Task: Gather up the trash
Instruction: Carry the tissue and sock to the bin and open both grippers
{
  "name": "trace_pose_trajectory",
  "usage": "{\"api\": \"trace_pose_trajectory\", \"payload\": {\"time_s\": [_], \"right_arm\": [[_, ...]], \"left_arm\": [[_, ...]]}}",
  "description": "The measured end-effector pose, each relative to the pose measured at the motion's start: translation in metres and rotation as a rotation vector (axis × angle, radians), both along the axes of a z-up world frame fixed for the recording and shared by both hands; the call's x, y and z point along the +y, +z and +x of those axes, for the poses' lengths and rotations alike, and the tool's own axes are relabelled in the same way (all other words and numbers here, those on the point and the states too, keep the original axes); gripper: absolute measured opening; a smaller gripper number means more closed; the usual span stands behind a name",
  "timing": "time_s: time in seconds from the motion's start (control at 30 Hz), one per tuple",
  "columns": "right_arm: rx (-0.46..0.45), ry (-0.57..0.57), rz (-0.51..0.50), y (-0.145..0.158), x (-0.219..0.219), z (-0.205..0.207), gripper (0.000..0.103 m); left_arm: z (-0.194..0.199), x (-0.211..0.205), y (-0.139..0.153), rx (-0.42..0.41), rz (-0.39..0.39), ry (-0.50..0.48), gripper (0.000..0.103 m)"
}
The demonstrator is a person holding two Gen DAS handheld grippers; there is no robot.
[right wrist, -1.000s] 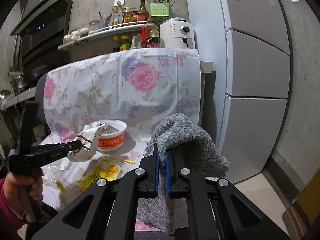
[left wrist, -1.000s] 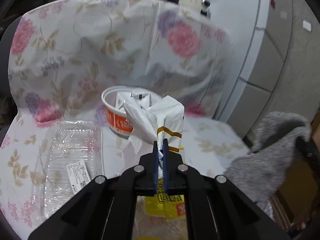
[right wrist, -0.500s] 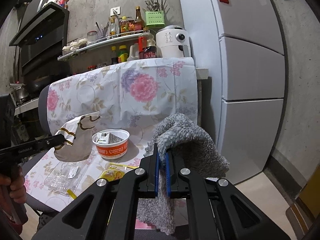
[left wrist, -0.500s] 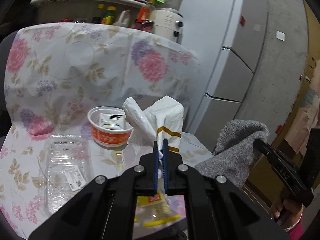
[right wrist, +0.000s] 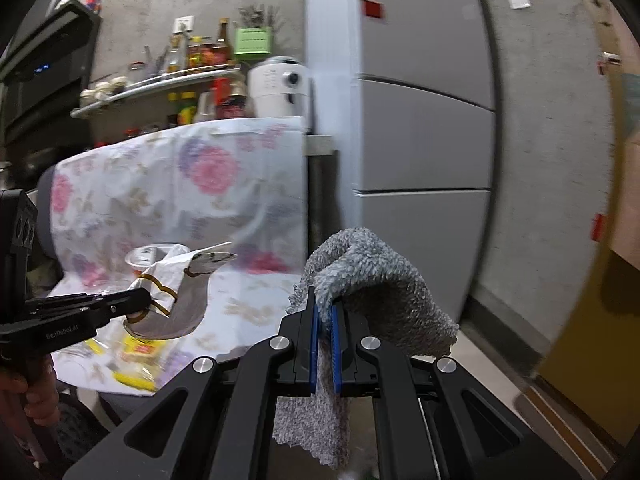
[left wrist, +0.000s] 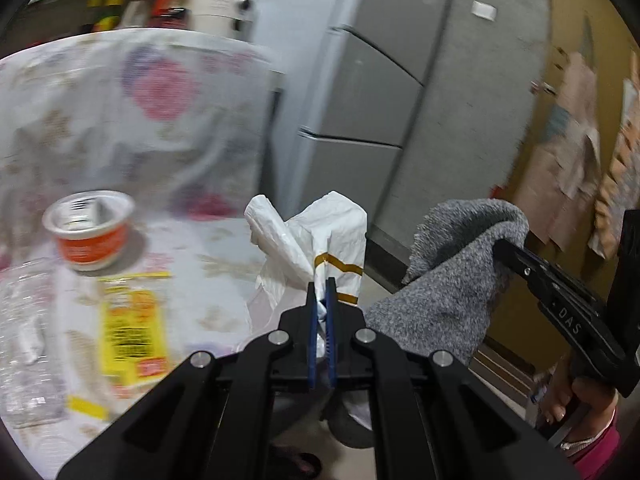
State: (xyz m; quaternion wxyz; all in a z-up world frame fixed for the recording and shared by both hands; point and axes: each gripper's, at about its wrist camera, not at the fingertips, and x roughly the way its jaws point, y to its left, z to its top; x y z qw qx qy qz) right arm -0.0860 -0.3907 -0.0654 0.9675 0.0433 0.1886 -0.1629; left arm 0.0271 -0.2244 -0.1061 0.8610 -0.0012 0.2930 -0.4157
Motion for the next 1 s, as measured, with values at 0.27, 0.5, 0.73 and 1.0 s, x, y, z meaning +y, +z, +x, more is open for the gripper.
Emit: {"api": "trace_pose_trajectory", "payload": {"time_s": [0.27,0.5,0.73,1.0], "right_arm": [[0.036,-0.180,-0.020,-0.017,-0.040,-0.059,0.006],[0.077,-0.293,0.031,-0.055,-0.076,-0.087,0.006],[0.180,-0.314,0.053,-0.099,-0.101,-0.079,0.008],[0.249,-0.306,0.177,-0.140,-0.135,-0.060,0.011]], "left_arm": [[-0.047,-0.076,-0.019,-0.021,0.010,-0.204,0.002],[-0.071,-0.136,-0.054,-0.002,0.062,-0.325,0.002],[-0.077,-0.174,-0.079,0.017,0.125,-0.382,0.002],[-0.065,-0.199,-0.095,0.092,0.157,-0.399,0.003]]}}
